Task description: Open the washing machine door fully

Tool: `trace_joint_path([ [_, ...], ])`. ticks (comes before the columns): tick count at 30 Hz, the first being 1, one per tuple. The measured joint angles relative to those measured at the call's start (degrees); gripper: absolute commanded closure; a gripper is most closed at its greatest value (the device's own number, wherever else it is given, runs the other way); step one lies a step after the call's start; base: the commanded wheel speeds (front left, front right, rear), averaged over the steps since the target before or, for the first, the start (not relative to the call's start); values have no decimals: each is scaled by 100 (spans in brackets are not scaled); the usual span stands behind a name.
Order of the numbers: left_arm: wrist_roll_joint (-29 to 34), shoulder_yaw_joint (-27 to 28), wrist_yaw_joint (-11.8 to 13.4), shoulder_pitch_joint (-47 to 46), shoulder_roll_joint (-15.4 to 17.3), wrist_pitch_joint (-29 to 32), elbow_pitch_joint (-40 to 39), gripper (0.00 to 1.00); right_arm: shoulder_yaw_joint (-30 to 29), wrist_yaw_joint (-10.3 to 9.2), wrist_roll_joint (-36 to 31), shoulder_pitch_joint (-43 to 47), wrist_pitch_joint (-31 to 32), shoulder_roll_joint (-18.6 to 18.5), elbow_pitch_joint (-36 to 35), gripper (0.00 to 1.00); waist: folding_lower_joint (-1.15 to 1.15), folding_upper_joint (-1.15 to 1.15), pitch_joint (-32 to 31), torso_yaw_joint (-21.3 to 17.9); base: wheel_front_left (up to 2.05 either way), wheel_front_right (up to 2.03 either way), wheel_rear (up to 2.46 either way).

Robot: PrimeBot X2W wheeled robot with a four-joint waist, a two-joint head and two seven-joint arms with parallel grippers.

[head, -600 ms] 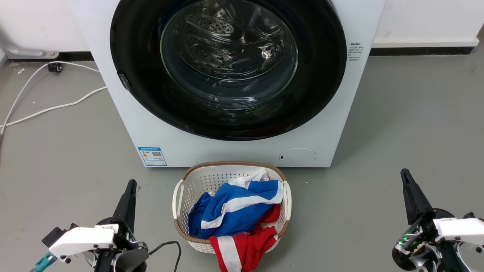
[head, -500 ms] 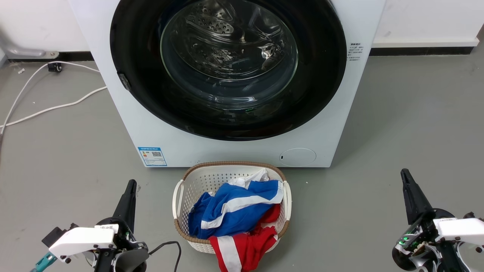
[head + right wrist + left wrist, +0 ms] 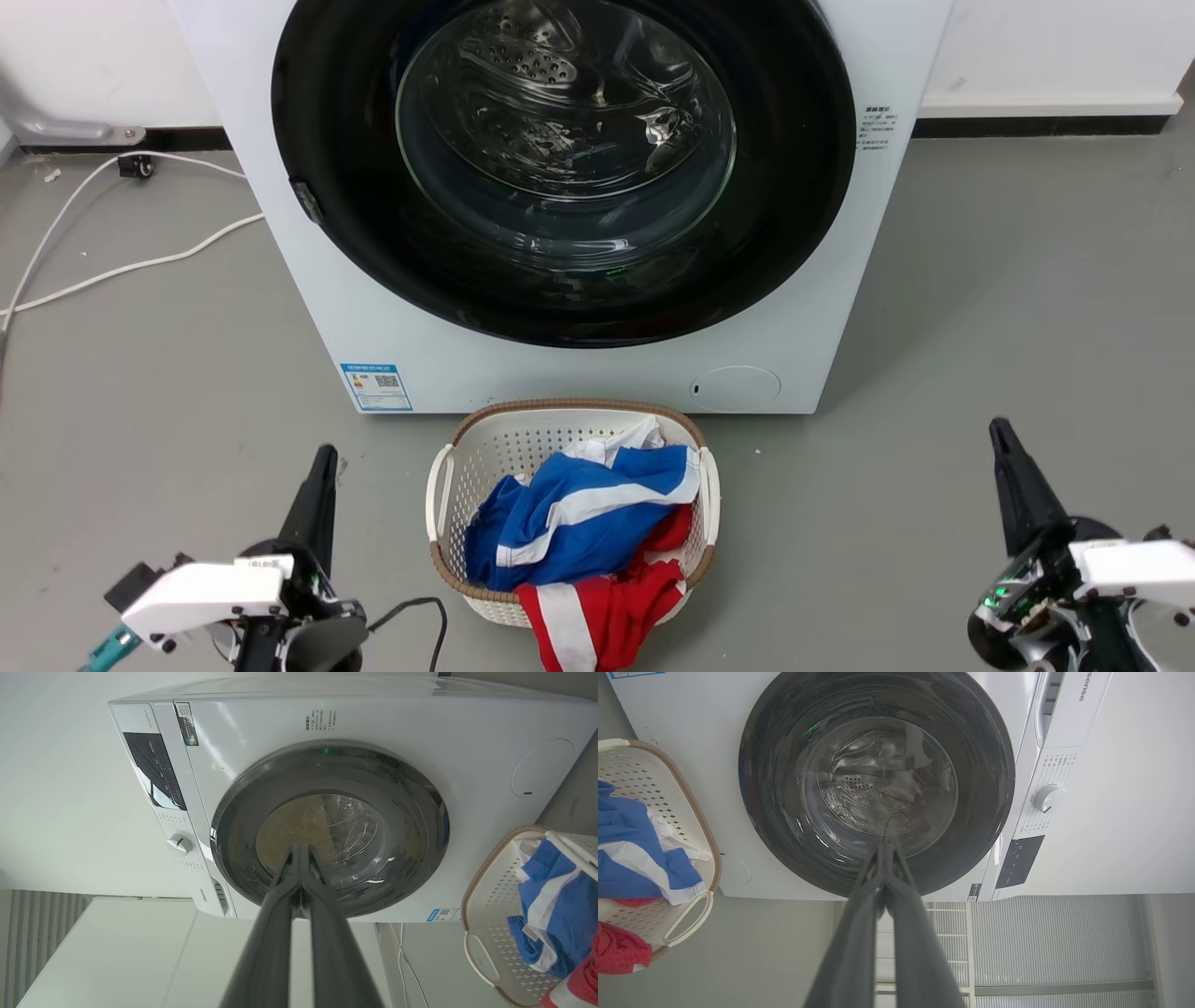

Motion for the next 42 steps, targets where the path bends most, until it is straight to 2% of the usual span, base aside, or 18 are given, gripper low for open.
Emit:
trace_joint_path([
  [1,0,-3,1,9,-1,0,15,0,2,1,1,10,-1,1,14,0,0,0,0,0,0,0,0],
  [8,13,-51,2,279,-37,-73,215,0,13,-9,-14,287,-71,34,242,0,0,0,1,0,0,0,0],
  [15,410,-35,3,279,-37,-268,68,0,-45,-9,-479,302,-264,35,125,0,0,0,10,2,0,0,0],
  [21,937,-33,121,279,-36,-431,-174,0,-80,-8,-1239,350,-428,36,-158,0,0,0,22,3,0,0,0],
  [42,3805,-534,709,347,-32,-901,-835,0,253,-8,-4354,544,-892,37,-1045,0,0,0,49,8,0,0,0],
])
